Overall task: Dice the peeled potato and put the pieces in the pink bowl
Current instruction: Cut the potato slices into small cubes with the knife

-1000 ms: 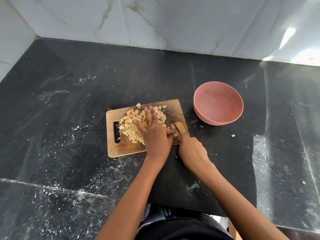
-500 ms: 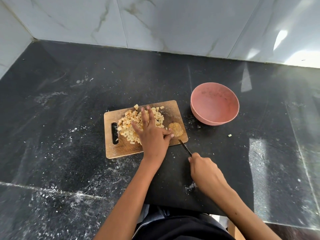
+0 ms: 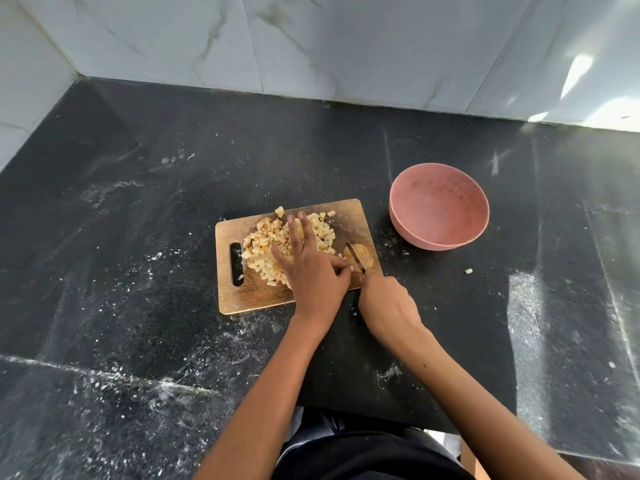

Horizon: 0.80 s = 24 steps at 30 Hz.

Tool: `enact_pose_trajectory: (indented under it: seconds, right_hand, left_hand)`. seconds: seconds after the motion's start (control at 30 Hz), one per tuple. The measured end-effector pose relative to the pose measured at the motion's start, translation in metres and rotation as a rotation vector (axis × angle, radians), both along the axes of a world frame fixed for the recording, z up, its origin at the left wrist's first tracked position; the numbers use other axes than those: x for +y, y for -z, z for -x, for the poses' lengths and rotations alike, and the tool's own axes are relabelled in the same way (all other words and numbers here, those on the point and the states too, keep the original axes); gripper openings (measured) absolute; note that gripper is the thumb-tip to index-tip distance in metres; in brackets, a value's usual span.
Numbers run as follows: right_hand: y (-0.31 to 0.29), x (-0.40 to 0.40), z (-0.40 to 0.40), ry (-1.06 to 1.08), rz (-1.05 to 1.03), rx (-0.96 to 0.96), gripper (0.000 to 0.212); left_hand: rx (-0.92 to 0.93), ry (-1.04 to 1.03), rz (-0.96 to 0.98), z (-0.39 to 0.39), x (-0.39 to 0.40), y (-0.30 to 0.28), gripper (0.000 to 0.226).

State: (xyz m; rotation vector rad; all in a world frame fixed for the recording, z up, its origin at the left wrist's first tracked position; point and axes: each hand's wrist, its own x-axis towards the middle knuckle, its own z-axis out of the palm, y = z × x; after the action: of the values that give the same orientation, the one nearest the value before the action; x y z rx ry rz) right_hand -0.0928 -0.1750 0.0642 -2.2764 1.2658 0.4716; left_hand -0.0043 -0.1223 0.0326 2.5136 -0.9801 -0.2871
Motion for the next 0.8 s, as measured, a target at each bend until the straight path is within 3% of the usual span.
enact_pose_trajectory:
  seconds: [0.4,0.57,0.8]
  right_hand:
    - [0.002,0.004,0.014,-0.038,-0.056,0.062,0.031]
    - [0.003,0.019,0.043,-0.021,-0.066,0.074,0.004]
    - [-0.016,0.009,0.044,0.033,-0.063,-0.063,0.029]
  left_hand:
    - [-0.008,-0.028,-0.017,-0.003,-0.002,0.001,0.007]
    - [-0.017,-0.028,-0.005,-0.003,-0.002,0.002,0.009]
    - [-0.009,-0.009,0.013,-0.004,0.003,0.002,0.014]
